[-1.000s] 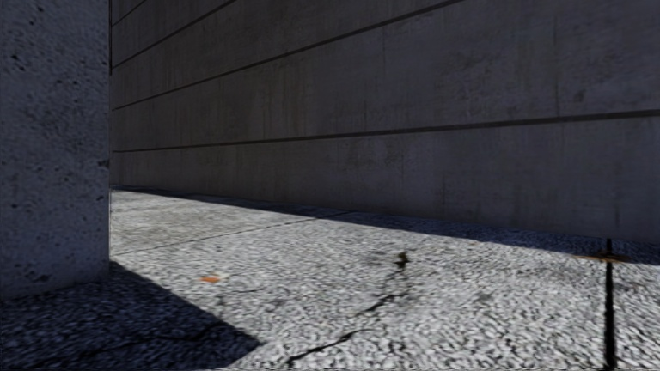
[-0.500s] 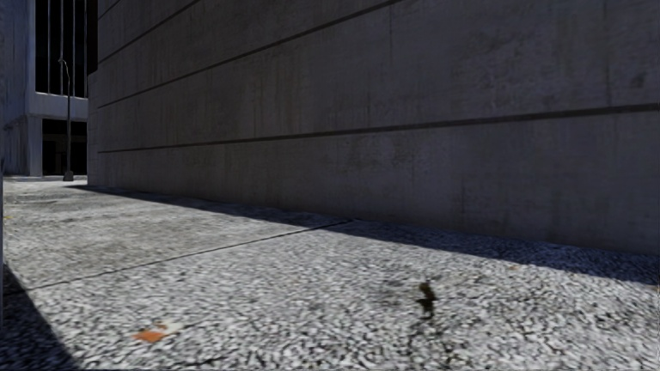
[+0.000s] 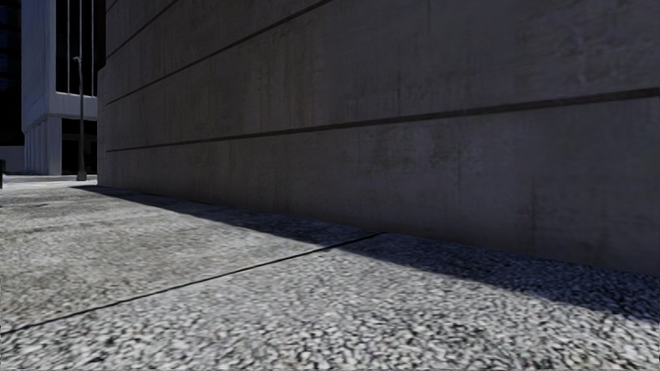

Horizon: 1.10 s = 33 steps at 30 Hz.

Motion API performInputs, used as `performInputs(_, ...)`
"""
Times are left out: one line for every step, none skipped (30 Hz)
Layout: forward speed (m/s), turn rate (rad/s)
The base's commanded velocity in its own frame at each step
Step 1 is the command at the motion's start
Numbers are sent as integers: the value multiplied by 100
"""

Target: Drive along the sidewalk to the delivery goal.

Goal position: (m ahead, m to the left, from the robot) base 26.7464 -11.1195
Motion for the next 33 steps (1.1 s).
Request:
performInputs(200, 58)
performInputs(200, 58)
performInputs(200, 58)
performInputs(200, 59)
performInputs(200, 59)
performInputs(200, 59)
performInputs(200, 59)
performInputs(200, 60)
performInputs(200, 60)
performInputs(200, 60)
performInputs(200, 60)
performInputs(200, 60)
performInputs(200, 60)
performInputs(200, 60)
performInputs(200, 60)
performInputs(200, 60)
performInputs(200, 60)
performInputs(200, 60)
performInputs(200, 60)
performInputs(200, 60)
performInputs(200, 60)
performInputs(200, 60)
performInputs(200, 60)
performInputs(200, 60)
performInputs(200, 60)
performInputs(200, 60)
performInputs(200, 60)
performInputs(200, 60)
performInputs(200, 60)
performInputs(200, 60)
performInputs(200, 60)
performInputs(200, 60)
performInputs(200, 60)
